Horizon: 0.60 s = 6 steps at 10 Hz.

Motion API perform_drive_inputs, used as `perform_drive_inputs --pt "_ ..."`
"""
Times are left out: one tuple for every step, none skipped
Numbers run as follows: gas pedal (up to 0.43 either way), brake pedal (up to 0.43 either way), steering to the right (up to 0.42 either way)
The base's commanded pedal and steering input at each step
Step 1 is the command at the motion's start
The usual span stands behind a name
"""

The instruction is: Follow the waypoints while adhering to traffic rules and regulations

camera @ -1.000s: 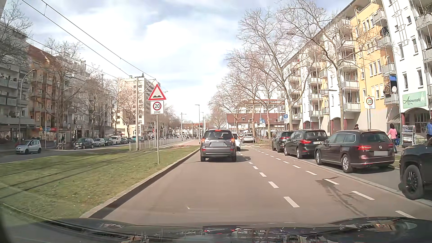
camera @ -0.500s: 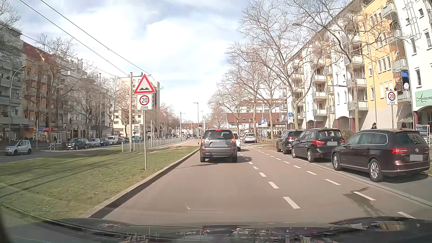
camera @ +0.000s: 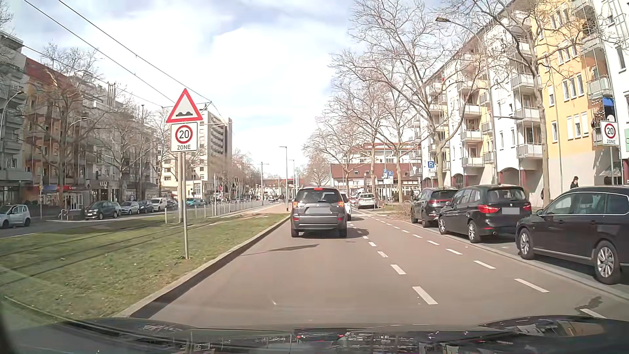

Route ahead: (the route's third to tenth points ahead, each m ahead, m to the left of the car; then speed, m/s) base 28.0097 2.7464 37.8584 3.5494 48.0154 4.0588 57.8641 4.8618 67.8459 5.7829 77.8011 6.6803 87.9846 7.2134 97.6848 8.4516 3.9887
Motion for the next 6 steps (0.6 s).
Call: perform_drive_inputs --pt "0.0 0.0 -0.004" --pt "0.0 0.0 -0.004" --pt "0.0 0.0 -0.004" --pt "0.0 0.0 -0.004" --pt "0.0 0.0 -0.004" --pt "0.0 0.0 -0.004"
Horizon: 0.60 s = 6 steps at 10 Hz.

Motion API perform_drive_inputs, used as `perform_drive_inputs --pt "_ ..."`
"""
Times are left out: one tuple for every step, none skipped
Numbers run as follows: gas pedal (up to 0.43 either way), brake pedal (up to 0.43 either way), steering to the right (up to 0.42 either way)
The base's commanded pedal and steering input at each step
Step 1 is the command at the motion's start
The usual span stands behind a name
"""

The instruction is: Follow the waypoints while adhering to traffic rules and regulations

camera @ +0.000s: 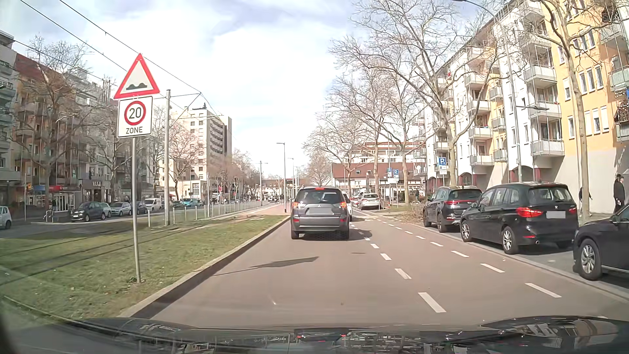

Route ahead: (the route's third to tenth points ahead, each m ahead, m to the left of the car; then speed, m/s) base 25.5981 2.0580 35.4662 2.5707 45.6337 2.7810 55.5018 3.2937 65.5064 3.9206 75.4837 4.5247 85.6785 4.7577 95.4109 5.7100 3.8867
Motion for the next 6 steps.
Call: perform_drive_inputs --pt "0.0 0.0 -0.004" --pt "0.0 0.0 -0.004" --pt "0.0 0.0 -0.004" --pt "0.0 0.0 -0.004" --pt "0.0 0.0 -0.004" --pt "0.0 0.0 -0.004"
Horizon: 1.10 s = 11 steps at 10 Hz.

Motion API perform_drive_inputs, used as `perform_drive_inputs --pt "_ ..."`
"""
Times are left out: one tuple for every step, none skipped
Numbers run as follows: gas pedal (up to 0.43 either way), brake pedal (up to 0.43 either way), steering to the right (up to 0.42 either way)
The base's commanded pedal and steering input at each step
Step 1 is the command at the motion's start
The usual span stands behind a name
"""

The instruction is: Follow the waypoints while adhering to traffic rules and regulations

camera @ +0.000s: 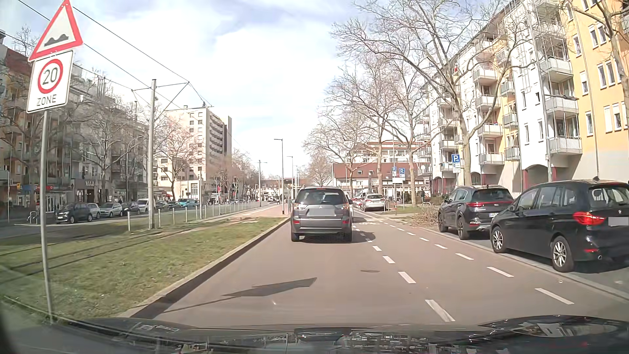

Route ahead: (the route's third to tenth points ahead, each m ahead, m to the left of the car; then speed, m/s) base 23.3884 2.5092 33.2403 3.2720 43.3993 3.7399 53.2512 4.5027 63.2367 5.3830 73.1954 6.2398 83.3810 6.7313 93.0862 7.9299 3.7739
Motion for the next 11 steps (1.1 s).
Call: perform_drive_inputs --pt "0.0 0.0 -0.004" --pt "0.0 0.0 -0.004" --pt "0.0 0.0 -0.004" --pt "0.0 0.0 -0.004" --pt "0.0 0.0 -0.004" --pt "0.0 0.0 -0.003" --pt "0.0 0.0 -0.003" --pt "0.0 0.0 -0.003" --pt "0.0 0.0 -0.004" --pt "0.0 0.0 -0.003" --pt "0.0 0.0 -0.003"
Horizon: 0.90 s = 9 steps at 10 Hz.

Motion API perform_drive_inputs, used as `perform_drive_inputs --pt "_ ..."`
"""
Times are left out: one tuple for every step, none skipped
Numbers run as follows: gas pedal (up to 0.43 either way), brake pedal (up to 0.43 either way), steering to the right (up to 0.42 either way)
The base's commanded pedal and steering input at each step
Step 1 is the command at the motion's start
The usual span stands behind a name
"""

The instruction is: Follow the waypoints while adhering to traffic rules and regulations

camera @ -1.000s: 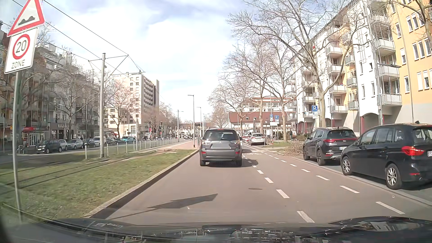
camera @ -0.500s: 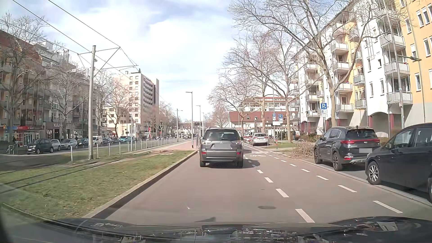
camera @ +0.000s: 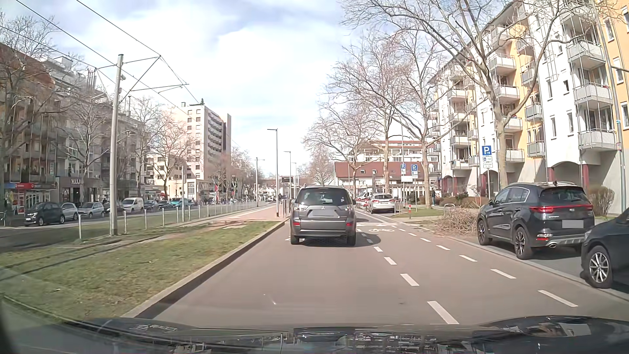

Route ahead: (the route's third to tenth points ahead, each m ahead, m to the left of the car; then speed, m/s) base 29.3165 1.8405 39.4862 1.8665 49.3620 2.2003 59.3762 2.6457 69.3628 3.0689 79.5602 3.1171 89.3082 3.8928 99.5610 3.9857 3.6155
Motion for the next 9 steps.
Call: perform_drive_inputs --pt "0.0 0.0 -0.003" --pt "0.0 0.0 -0.004" --pt "0.0 0.0 -0.004" --pt "0.0 0.0 -0.003" --pt "0.0 0.0 -0.004" --pt "0.0 0.0 -0.004" --pt "0.0 0.0 -0.003" --pt "0.0 0.0 -0.003" --pt "0.0 0.0 -0.003"
